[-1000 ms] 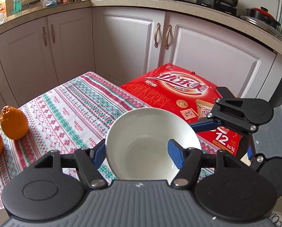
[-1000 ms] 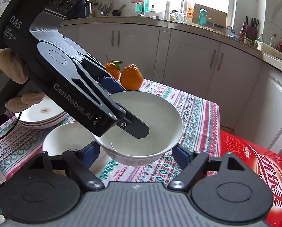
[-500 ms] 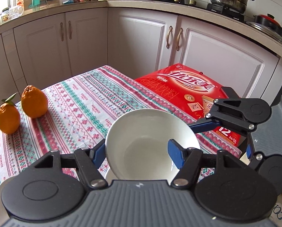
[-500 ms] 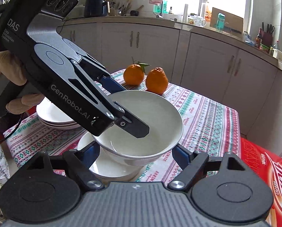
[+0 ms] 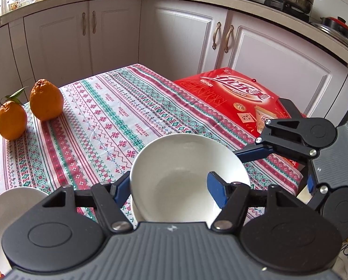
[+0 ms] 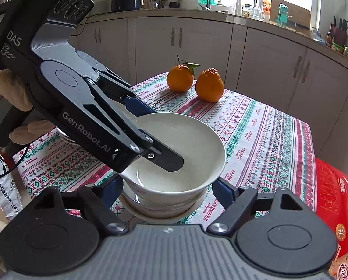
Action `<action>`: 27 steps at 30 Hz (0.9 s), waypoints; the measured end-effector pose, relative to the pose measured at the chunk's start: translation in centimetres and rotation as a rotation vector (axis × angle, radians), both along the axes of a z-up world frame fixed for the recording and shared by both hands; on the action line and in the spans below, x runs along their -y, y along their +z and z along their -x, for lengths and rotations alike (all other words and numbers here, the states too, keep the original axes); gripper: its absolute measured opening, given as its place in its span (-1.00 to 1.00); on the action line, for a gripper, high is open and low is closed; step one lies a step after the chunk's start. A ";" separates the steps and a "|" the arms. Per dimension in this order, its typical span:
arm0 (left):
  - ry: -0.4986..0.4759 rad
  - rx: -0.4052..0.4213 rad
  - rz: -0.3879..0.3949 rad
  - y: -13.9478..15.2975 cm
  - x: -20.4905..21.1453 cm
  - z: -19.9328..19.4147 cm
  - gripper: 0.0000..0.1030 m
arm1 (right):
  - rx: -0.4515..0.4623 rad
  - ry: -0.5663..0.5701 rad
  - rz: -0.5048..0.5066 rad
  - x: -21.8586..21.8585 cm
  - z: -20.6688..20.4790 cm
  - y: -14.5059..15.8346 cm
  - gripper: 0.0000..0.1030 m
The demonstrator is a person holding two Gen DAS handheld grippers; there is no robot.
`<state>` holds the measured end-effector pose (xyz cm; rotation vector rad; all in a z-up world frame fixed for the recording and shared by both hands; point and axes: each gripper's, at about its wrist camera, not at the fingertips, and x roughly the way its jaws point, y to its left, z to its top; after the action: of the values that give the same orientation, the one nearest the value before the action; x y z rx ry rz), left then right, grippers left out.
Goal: Organize plates and bowls
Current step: 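Lower the bowl into the bowl stack and open the left gripper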
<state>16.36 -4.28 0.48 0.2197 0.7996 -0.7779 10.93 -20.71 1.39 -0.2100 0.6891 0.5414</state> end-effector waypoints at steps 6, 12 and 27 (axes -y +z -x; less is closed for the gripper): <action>0.006 -0.009 0.000 -0.4 -0.1 0.0 0.30 | -0.015 0.004 -0.011 0.0 -0.2 -0.4 0.68; 0.008 -0.019 0.002 -0.9 -0.2 0.0 0.31 | -0.033 0.008 -0.029 0.2 -0.5 -0.9 0.68; 0.000 0.073 0.028 1.0 -2.6 2.6 0.77 | -0.008 0.040 -0.003 0.7 0.3 -0.9 1.00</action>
<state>13.81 -1.69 1.43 0.2217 0.7189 -0.7769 10.61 -21.42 0.51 -0.2192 0.6932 0.5821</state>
